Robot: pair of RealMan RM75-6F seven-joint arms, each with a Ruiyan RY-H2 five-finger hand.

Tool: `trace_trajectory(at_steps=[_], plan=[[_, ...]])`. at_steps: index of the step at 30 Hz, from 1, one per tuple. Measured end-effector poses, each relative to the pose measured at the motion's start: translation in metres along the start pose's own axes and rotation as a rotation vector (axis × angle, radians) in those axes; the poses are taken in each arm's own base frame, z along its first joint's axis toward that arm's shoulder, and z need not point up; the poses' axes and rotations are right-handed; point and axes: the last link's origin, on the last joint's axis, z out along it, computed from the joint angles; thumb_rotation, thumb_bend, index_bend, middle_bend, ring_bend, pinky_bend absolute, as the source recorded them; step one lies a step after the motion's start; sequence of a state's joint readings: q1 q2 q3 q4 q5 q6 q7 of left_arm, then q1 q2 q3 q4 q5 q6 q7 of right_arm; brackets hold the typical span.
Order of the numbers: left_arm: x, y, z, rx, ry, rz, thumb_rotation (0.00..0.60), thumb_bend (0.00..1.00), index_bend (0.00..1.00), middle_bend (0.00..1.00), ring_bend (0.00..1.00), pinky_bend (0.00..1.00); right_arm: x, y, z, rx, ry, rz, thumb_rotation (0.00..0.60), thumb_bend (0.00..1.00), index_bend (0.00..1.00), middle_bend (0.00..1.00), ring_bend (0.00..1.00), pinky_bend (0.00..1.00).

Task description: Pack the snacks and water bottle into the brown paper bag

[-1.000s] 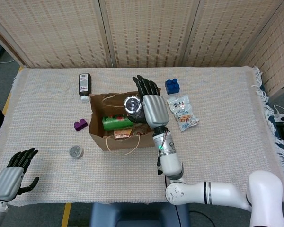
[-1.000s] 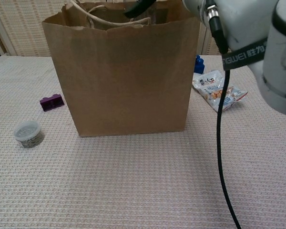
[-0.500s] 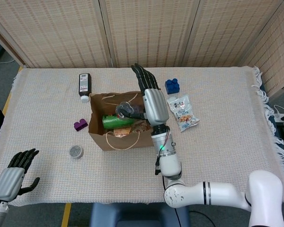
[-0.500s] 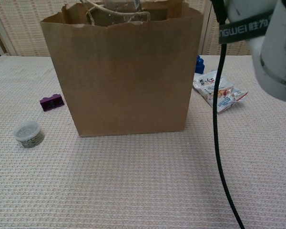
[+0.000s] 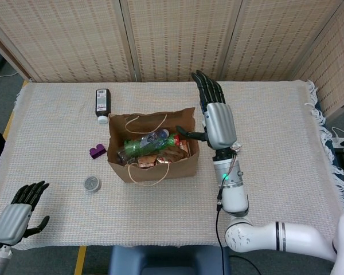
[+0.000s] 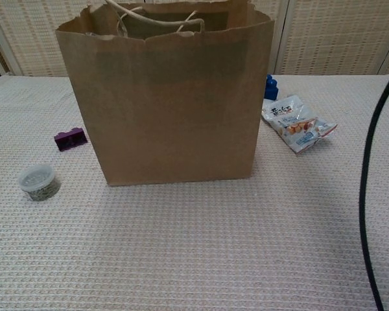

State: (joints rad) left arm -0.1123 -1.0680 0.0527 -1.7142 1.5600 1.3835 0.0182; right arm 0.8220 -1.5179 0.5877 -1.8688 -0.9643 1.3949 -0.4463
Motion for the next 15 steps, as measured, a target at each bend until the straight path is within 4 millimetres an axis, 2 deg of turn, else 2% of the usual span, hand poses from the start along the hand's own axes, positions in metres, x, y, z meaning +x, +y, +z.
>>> trace_trajectory(at_steps=[7, 15], plan=[[-0.002, 0.004, -0.001, -0.014, -0.002, 0.007, 0.600, 0.37, 0.00, 0.00, 0.00, 0.04, 0.020, 0.066, -0.015, -0.173, -0.055, -0.272, 0.600, 0.00, 0.00, 0.00, 0.00, 0.05], [-0.006, 0.007, 0.000, -0.022, -0.015, 0.017, 0.600, 0.37, 0.00, 0.00, 0.00, 0.04, 0.004, 0.128, -0.032, -0.350, -0.204, -0.387, 0.600, 0.00, 0.00, 0.00, 0.00, 0.05]])
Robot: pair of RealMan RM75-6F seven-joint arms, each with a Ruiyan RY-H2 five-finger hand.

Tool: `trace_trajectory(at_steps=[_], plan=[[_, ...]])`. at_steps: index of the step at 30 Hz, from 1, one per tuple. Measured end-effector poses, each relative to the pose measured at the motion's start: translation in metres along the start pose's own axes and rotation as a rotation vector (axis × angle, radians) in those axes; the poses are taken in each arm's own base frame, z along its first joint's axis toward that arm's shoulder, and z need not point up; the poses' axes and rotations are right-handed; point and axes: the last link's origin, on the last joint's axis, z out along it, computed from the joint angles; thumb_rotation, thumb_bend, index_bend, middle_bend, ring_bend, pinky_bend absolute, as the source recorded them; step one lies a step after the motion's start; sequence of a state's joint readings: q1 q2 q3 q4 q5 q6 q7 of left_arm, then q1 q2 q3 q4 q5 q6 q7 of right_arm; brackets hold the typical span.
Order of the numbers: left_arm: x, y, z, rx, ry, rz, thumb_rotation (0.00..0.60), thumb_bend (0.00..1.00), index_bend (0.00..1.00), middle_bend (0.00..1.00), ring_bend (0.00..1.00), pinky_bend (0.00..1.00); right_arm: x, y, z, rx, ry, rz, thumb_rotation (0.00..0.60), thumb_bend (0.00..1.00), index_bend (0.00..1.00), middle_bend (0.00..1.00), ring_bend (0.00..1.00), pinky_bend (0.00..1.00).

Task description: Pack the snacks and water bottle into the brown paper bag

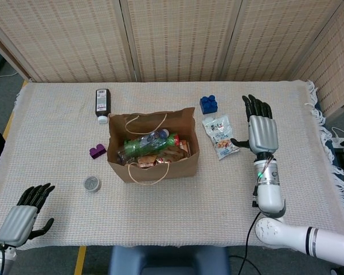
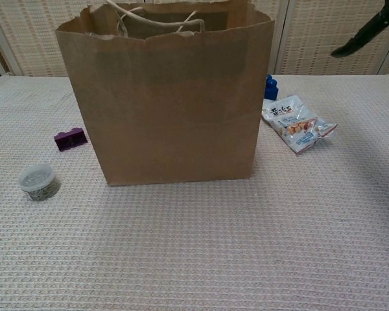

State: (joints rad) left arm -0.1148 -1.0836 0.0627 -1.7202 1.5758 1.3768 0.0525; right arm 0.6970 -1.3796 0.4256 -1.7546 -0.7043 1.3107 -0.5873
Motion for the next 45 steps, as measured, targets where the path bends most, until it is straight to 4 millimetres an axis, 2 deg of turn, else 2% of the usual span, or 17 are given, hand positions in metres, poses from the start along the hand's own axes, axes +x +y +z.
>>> trace_trajectory(at_steps=[7, 15, 25, 33, 39, 45], plan=[[-0.001, -0.003, 0.002, 0.012, -0.005, -0.002, 0.600, 0.37, 0.00, 0.00, 0.00, 0.04, -0.043, 0.024, 0.013, -0.090, -0.077, -0.087, 0.600, 0.00, 0.00, 0.00, 0.00, 0.06], [-0.005, -0.003, 0.003, 0.008, -0.024, -0.003, 0.600, 0.37, 0.00, 0.00, 0.00, 0.04, -0.095, 0.023, 0.020, -0.133, -0.136, -0.103, 0.600, 0.00, 0.00, 0.00, 0.00, 0.08], [-0.007, -0.005, 0.004, 0.014, -0.037, -0.004, 0.600, 0.37, 0.00, 0.00, 0.00, 0.04, -0.128, 0.014, 0.038, -0.184, -0.086, -0.079, 0.600, 0.00, 0.00, 0.00, 0.00, 0.10], [-0.009, -0.007, 0.006, 0.022, -0.047, -0.010, 0.600, 0.37, 0.00, 0.00, 0.00, 0.04, -0.156, -0.001, 0.050, -0.213, -0.135, -0.028, 0.600, 0.00, 0.00, 0.00, 0.00, 0.10], [-0.009, -0.011, 0.008, 0.035, -0.052, -0.017, 0.600, 0.37, 0.00, 0.00, 0.00, 0.04, -0.170, -0.013, 0.055, -0.220, -0.156, 0.019, 0.600, 0.00, 0.00, 0.00, 0.00, 0.10], [-0.009, -0.014, 0.009, 0.043, -0.052, -0.023, 0.600, 0.37, 0.00, 0.00, 0.00, 0.04, -0.181, -0.009, 0.058, -0.256, -0.175, 0.013, 0.600, 0.00, 0.00, 0.00, 0.03, 0.14]])
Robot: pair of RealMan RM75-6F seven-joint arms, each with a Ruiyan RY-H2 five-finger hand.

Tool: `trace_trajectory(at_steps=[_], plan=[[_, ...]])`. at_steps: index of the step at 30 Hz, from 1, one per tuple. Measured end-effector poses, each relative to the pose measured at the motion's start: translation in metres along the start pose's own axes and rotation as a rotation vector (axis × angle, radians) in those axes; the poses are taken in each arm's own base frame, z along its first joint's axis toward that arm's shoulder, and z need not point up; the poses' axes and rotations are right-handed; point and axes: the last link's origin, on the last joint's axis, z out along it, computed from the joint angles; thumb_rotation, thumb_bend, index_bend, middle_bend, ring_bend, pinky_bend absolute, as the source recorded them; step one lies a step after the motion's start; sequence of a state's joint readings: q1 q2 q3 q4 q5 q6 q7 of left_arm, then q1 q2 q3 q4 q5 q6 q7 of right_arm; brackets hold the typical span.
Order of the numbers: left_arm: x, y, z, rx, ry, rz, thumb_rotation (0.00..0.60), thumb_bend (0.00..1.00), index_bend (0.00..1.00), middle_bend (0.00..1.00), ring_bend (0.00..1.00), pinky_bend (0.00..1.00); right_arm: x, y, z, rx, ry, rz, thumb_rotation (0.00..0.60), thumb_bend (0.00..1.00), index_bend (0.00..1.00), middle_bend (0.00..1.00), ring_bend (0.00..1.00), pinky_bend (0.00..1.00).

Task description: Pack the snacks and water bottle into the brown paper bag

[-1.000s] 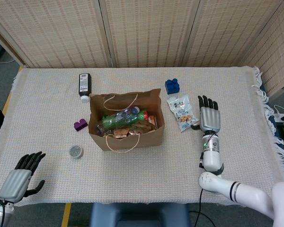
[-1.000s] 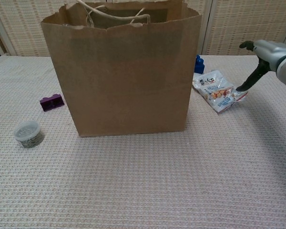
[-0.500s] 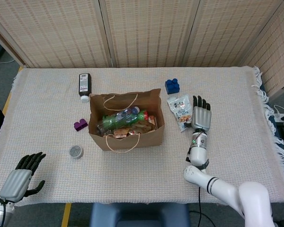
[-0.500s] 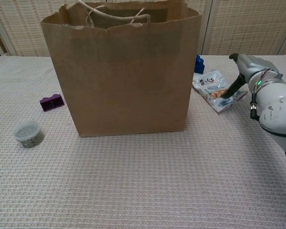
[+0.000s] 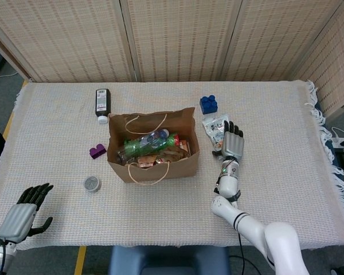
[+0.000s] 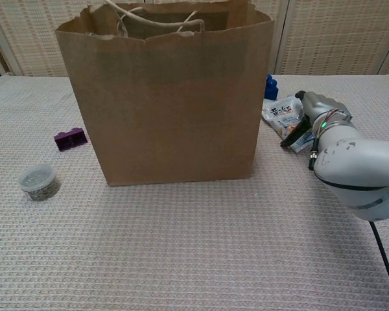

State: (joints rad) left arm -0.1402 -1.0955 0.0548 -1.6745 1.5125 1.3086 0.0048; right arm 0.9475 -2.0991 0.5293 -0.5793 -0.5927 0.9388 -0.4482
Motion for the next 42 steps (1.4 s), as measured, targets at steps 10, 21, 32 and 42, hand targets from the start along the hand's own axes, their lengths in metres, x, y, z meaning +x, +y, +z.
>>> trace_trajectory(at_steps=[10, 21, 32, 42], plan=[[-0.001, 0.002, -0.001, -0.008, -0.009, 0.001, 0.600, 0.37, 0.00, 0.00, 0.00, 0.04, -0.008, 0.008, 0.003, 0.001, 0.015, 0.027, 0.600, 0.45, 0.59, 0.50, 0.58, 0.72], [-0.001, 0.002, -0.001, -0.006, -0.003, 0.001, 0.600, 0.37, 0.00, 0.00, 0.00, 0.04, 0.005, -0.004, -0.002, 0.119, 0.072, 0.112, 0.600, 0.49, 0.64, 0.54, 0.62, 0.73], [0.001, 0.006, -0.006, -0.016, 0.009, 0.012, 0.600, 0.37, 0.00, 0.00, 0.00, 0.04, 0.072, -0.004, -0.023, 0.239, 0.162, 0.311, 0.600, 0.48, 0.64, 0.54, 0.62, 0.73], [0.003, 0.011, -0.007, -0.025, 0.030, 0.031, 0.600, 0.37, 0.00, 0.00, 0.00, 0.04, 0.179, -0.004, -0.080, 0.404, 0.257, 0.518, 0.600, 0.49, 0.64, 0.54, 0.62, 0.73]])
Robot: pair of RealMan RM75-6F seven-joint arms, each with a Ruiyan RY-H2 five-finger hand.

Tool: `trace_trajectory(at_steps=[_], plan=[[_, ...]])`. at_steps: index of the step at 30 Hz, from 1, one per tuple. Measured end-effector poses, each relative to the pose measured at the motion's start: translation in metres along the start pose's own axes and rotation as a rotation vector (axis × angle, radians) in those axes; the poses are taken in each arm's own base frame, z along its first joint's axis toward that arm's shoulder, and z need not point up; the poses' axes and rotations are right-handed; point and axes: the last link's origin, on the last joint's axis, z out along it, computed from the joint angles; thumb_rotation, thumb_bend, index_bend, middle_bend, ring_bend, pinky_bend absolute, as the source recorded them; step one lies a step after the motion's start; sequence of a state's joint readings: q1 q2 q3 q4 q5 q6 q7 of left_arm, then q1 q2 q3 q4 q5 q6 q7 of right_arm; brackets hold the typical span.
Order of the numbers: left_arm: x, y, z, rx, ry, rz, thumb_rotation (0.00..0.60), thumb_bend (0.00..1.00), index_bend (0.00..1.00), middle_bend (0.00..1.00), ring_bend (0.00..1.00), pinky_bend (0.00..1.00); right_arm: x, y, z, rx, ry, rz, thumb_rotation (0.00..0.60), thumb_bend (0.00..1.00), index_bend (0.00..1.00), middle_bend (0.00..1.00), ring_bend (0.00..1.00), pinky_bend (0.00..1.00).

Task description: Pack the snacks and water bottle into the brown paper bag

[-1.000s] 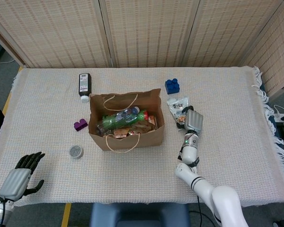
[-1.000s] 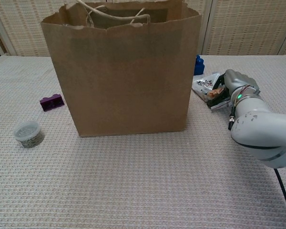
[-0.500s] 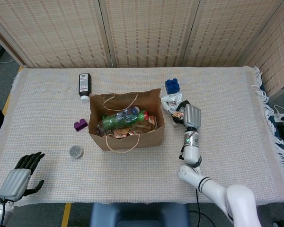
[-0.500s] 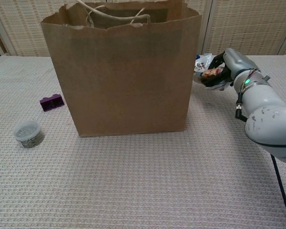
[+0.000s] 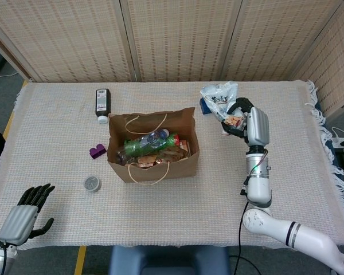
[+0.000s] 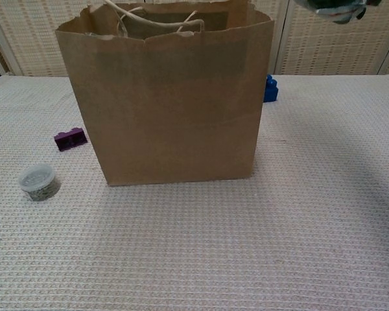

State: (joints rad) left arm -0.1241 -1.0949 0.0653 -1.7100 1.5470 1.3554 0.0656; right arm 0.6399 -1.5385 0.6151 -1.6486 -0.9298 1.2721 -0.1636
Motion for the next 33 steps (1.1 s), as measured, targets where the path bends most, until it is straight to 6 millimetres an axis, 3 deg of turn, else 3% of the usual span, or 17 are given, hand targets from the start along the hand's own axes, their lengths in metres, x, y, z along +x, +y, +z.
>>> trace_trajectory(at_steps=[4, 8, 11, 17, 22, 24, 27, 29, 30, 33], plan=[[0.000, 0.001, -0.001, 0.000, 0.003, 0.006, 0.600, 0.37, 0.00, 0.00, 0.00, 0.04, 0.024, -0.033, -0.013, 0.086, 0.019, 0.050, 0.600, 0.48, 0.64, 0.54, 0.62, 0.73], [0.000, 0.000, -0.001, 0.004, 0.006, 0.005, 0.600, 0.37, 0.00, 0.00, 0.00, 0.04, 0.031, -0.056, -0.023, 0.141, 0.019, 0.054, 0.600, 0.49, 0.64, 0.54, 0.62, 0.73], [0.001, -0.001, -0.001, 0.005, 0.010, 0.003, 0.600, 0.37, 0.00, 0.00, 0.00, 0.04, 0.021, -0.067, -0.027, 0.166, -0.003, 0.020, 0.600, 0.49, 0.64, 0.54, 0.62, 0.73], [0.002, -0.002, -0.001, 0.007, 0.010, -0.001, 0.600, 0.37, 0.00, 0.00, 0.00, 0.04, -0.020, -0.088, -0.038, 0.205, -0.084, -0.022, 0.600, 0.48, 0.63, 0.54, 0.62, 0.73], [0.002, -0.002, -0.001, 0.006, 0.010, -0.005, 0.600, 0.37, 0.00, 0.00, 0.00, 0.04, -0.039, -0.096, -0.044, 0.221, -0.117, -0.034, 0.600, 0.49, 0.61, 0.54, 0.60, 0.71], [0.003, -0.002, -0.001, 0.005, 0.013, -0.010, 0.600, 0.37, 0.00, 0.00, 0.00, 0.04, -0.051, -0.102, -0.049, 0.233, -0.140, -0.042, 0.600, 0.48, 0.55, 0.53, 0.55, 0.63], [0.005, -0.003, -0.003, 0.004, 0.018, -0.017, 0.600, 0.37, 0.00, 0.00, 0.00, 0.04, -0.067, -0.108, -0.055, 0.243, -0.174, -0.081, 0.600, 0.43, 0.35, 0.44, 0.37, 0.46], [0.005, -0.003, -0.003, 0.003, 0.018, -0.018, 0.600, 0.37, 0.00, 0.00, 0.00, 0.04, -0.072, -0.108, -0.056, 0.236, -0.188, -0.109, 0.600, 0.28, 0.11, 0.28, 0.19, 0.29], [0.006, -0.003, -0.003, 0.003, 0.019, -0.018, 0.600, 0.37, 0.00, 0.00, 0.00, 0.04, -0.074, -0.107, -0.056, 0.225, -0.199, -0.126, 0.600, 0.23, 0.03, 0.22, 0.13, 0.23], [0.006, -0.003, -0.004, 0.000, 0.021, -0.020, 0.600, 0.37, 0.00, 0.00, 0.00, 0.04, -0.077, -0.104, -0.054, 0.189, -0.225, -0.157, 0.600, 0.15, 0.00, 0.12, 0.05, 0.13]])
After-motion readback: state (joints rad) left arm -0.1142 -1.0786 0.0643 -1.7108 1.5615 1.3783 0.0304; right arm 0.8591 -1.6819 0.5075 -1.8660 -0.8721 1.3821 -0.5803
